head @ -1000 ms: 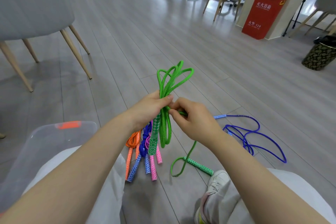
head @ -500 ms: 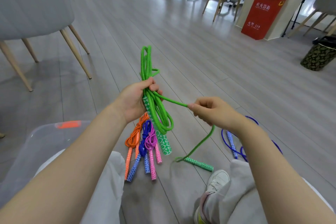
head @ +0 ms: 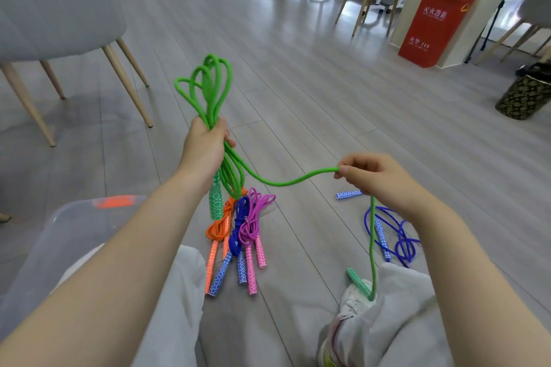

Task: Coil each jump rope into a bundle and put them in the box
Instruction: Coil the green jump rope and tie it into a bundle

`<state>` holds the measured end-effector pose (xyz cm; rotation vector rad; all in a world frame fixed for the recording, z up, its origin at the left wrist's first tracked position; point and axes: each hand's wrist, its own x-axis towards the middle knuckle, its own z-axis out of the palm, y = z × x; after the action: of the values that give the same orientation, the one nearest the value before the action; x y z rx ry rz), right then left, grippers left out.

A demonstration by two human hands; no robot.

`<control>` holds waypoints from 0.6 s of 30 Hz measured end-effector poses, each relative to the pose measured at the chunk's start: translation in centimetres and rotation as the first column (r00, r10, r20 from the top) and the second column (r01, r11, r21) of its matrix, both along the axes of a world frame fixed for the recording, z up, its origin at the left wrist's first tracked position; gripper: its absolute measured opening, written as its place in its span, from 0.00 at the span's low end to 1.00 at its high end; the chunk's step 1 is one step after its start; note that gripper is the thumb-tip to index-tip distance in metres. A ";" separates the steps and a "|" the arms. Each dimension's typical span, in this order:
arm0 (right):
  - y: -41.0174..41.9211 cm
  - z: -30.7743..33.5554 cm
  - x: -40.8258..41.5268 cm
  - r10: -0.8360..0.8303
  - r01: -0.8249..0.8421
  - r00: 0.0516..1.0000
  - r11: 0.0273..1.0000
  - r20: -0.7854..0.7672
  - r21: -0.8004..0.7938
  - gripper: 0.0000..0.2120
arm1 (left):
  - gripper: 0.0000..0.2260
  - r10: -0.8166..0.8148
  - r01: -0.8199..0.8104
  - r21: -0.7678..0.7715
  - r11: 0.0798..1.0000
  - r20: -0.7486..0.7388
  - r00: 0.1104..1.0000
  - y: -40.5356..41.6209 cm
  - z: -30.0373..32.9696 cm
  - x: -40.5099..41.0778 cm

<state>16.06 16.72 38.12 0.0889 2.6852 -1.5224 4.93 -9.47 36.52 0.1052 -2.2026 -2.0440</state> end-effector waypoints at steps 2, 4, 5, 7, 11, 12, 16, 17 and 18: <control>-1.4 0.1 0.2 0.057 -0.058 0.998 0.998 -0.026 -0.018 0.08 | 0.06 -0.060 0.061 -0.080 0.995 0.009 0.998 0.2 -0.3 0.1; -2.8 0.0 0.2 0.094 -0.095 0.994 0.995 -0.061 -0.025 0.08 | 0.06 -0.119 0.119 -0.152 0.981 0.015 0.993 0.7 -0.5 0.5; -3.4 -0.1 0.1 0.108 -0.111 0.991 0.993 -0.080 -0.036 0.08 | 0.07 -0.150 0.149 -0.196 0.969 0.011 0.989 1.0 -0.6 0.8; -4.3 -0.5 -0.2 0.135 -0.140 0.985 0.990 -0.110 -0.035 0.08 | 0.05 -0.231 0.225 -0.278 0.934 0.012 0.973 1.8 -0.7 1.6; -5.5 -1.2 -0.5 0.151 -0.142 0.978 0.988 -0.146 0.069 0.07 | 0.06 -0.351 0.342 -0.390 0.855 0.050 0.935 2.8 -0.5 2.6; -5.8 -1.2 -0.6 0.141 -0.131 0.977 0.989 -0.159 0.072 0.07 | 0.06 -0.365 0.358 -0.391 0.848 0.058 0.929 2.8 -0.5 2.7; -6.2 -1.4 -0.8 0.107 -0.109 0.986 0.994 -0.127 -0.013 0.06 | 0.07 -0.398 0.404 -0.331 0.853 0.088 0.913 2.6 -0.6 2.7; -6.2 -1.5 -0.9 0.075 -0.083 0.992 0.994 -0.102 -0.073 0.06 | 0.07 -0.407 0.417 -0.311 0.854 0.100 0.908 2.6 -0.6 2.7; -6.1 -1.6 -0.9 0.038 -0.048 0.996 0.991 -0.082 -0.125 0.06 | 0.07 -0.418 0.432 -0.287 0.855 0.112 0.902 2.6 -0.6 2.8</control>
<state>15.15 10.58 36.56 -0.0353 2.6213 -1.7136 7.69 -6.85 35.91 -0.4100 -2.7384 -1.8575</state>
